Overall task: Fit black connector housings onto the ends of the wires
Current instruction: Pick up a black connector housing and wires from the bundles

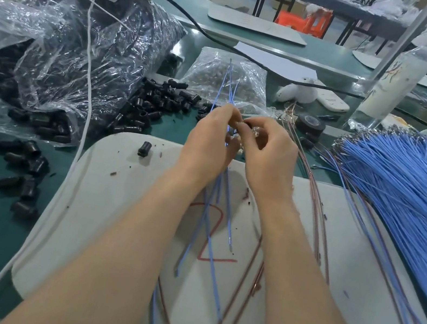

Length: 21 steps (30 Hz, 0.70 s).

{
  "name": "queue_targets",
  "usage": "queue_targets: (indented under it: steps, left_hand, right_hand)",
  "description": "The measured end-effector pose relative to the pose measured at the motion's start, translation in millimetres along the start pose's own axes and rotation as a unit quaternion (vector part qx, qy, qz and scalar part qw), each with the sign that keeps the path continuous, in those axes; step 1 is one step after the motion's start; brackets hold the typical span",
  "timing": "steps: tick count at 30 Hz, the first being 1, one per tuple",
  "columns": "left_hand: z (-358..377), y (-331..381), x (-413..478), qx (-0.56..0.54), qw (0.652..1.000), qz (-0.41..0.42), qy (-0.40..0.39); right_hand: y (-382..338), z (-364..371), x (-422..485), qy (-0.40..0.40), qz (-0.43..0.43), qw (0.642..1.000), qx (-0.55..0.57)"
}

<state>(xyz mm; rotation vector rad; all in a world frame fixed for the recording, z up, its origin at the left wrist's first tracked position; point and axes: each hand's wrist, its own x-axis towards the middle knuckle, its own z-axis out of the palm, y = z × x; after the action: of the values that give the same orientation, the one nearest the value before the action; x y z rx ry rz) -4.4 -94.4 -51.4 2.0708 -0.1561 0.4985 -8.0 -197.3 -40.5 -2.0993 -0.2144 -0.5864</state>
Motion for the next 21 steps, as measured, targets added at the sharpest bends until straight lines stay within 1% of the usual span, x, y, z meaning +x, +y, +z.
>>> queue_targets:
  steps: [2, 4, 11, 18, 21]
  left_hand:
    - [0.6, -1.3, 0.4, 0.076, 0.997, 0.010, 0.030]
    - [-0.1, -1.2, 0.7, 0.098, 0.994, 0.025, 0.042]
    - [-6.7, -0.3, 1.7, 0.003, 0.999, -0.002, 0.048]
    - [-4.2, -3.5, 3.4, -0.002, 0.998, 0.004, 0.057]
    - [-4.7, -2.0, 3.5, -0.022, 0.999, 0.005, 0.039]
  right_hand:
    - [-1.9, 1.9, -0.3, 0.010, -0.011, 1.000, -0.002]
    - [-3.6, 2.3, -0.7, 0.014, -0.024, 1.000, -0.003]
    - [-6.4, 1.4, -3.8, -0.024, -0.061, 0.997, -0.042]
    - [-8.1, -0.1, -5.2, -0.022, -0.078, 0.996, -0.046]
    - [-7.9, 0.3, -5.6, -0.022, -0.086, 0.995, -0.051]
